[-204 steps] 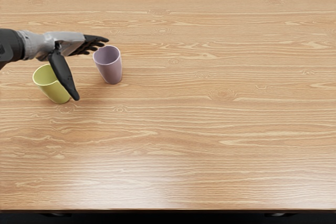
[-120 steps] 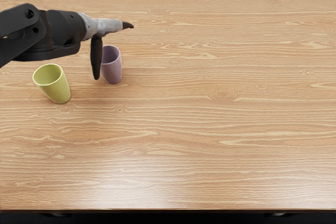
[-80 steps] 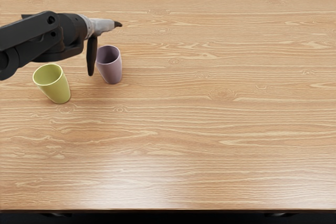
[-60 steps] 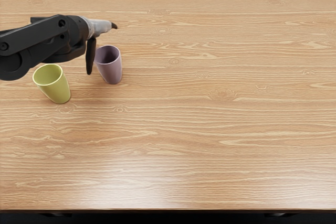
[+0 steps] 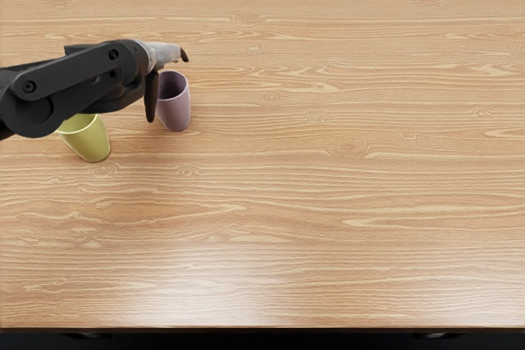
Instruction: Pick up cup and place in cup with left hand
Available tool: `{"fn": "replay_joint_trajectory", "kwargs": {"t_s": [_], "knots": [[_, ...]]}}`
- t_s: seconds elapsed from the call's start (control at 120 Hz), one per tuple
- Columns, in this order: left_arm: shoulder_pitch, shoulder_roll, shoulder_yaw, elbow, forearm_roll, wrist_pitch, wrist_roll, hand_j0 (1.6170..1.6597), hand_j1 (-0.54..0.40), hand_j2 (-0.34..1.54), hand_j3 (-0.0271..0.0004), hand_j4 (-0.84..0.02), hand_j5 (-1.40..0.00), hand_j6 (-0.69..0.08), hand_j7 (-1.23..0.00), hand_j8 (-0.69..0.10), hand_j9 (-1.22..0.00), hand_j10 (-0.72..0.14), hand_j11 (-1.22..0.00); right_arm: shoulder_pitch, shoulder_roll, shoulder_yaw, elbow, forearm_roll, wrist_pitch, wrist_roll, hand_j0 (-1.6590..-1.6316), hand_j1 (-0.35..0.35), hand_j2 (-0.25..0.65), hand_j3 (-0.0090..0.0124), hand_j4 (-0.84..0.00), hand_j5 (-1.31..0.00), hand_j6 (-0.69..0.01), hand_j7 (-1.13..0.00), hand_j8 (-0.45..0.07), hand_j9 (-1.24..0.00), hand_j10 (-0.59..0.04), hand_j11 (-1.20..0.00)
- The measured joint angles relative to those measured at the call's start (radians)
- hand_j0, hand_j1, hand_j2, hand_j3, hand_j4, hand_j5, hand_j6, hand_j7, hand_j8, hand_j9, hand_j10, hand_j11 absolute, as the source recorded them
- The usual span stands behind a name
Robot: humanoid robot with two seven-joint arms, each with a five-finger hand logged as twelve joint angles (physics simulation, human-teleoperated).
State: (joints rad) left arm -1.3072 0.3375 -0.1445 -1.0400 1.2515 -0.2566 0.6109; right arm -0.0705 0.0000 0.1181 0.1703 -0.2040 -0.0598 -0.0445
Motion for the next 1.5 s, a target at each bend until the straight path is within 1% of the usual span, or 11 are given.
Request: {"fn": "replay_joint_trajectory", "kwargs": {"t_s": [0.058,0.133,0.275,0.433,0.633,0.967,1.083,1.292,1.5], "knots": [[-0.007,0.0,-0.001,0.014,-0.005,0.001,-0.005,1.6581,0.166,0.03,0.0,-0.157,-0.2,-0.158,-0.2,-0.158,-0.2,-0.157,-0.2,0.0,0.0,0.0,-0.002,0.0,0.0,0.0,-1.6581,-0.32,-0.005,0.0,-0.024,-0.03,-0.024,-0.03,-0.024,-0.03,-0.024,-0.03],[-0.031,-0.002,0.0,0.037,-0.019,-0.013,-0.013,1.6581,0.16,0.03,0.0,-0.162,-0.21,-0.163,-0.21,-0.163,-0.21,-0.161,-0.21,0.0,0.0,0.0,-0.003,0.0,0.0,0.0,-1.6581,-0.32,-0.005,0.0,-0.024,-0.03,-0.024,-0.03,-0.024,-0.03,-0.024,-0.03],[-0.03,-0.008,0.0,0.069,-0.03,-0.047,-0.038,1.6581,0.154,0.03,0.0,-0.167,-0.21,-0.168,-0.21,-0.168,-0.21,-0.166,-0.21,0.0,0.0,0.0,-0.004,0.0,0.0,0.0,-1.6581,-0.32,-0.005,0.0,-0.024,-0.03,-0.024,-0.03,-0.024,-0.03,-0.024,-0.03],[-0.026,-0.017,-0.001,0.078,-0.039,-0.048,-0.056,1.6581,0.151,0.04,0.0,-0.17,-0.22,-0.171,-0.22,-0.17,-0.22,-0.169,-0.22,0.0,0.0,0.0,-0.005,0.0,0.0,0.0,-1.6581,-0.32,-0.005,0.0,-0.024,-0.03,-0.024,-0.03,-0.024,-0.03,-0.024,-0.03],[-0.017,-0.031,0.0,0.078,-0.041,-0.027,-0.072,1.6581,0.149,0.04,0.0,-0.171,-0.22,-0.172,-0.22,-0.172,-0.22,-0.17,-0.22,0.0,0.0,0.0,-0.008,0.0,0.0,0.0,-1.6581,-0.32,-0.005,0.0,-0.024,-0.03,-0.024,-0.03,-0.024,-0.03,-0.024,-0.03],[0.001,-0.037,0.008,0.079,-0.039,-0.024,-0.077,1.6581,0.129,0.04,0.0,-0.188,-0.24,-0.189,-0.24,-0.188,-0.24,-0.187,-0.24,0.0,0.0,0.0,-0.009,0.0,0.0,0.0,-1.6581,-0.32,-0.005,0.0,-0.024,-0.03,-0.024,-0.03,-0.024,-0.03,-0.024,-0.03],[0.002,-0.035,0.014,0.079,-0.039,-0.023,-0.077,1.6581,0.097,0.04,0.0,-0.214,-0.27,-0.215,-0.27,-0.215,-0.27,-0.214,-0.27,0.0,0.0,0.0,-0.009,0.0,0.0,0.0,-1.6581,-0.32,-0.005,0.0,-0.024,-0.03,-0.024,-0.03,-0.024,-0.03,-0.024,-0.03],[0.0,-0.031,0.017,0.077,-0.039,-0.023,-0.077,1.658,0.0,0.06,0.0,-0.295,-0.38,-0.296,-0.38,-0.296,-0.38,-0.294,-0.38,0.0,0.0,0.0,-0.009,0.0,0.0,0.0,-1.6581,-0.321,-0.005,0.0,-0.024,-0.03,-0.024,-0.03,-0.024,-0.03,-0.024,-0.03],[-0.009,-0.026,0.016,0.072,-0.042,-0.027,-0.076,1.658,-0.059,0.07,0.0,-0.345,-0.44,-0.346,-0.44,-0.341,-0.44,-0.344,-0.44,0.0,0.0,0.0,-0.009,0.0,0.0,0.0,-1.6581,-0.32,-0.005,0.0,-0.024,-0.03,-0.024,-0.03,-0.024,-0.03,-0.024,-0.03]]}}
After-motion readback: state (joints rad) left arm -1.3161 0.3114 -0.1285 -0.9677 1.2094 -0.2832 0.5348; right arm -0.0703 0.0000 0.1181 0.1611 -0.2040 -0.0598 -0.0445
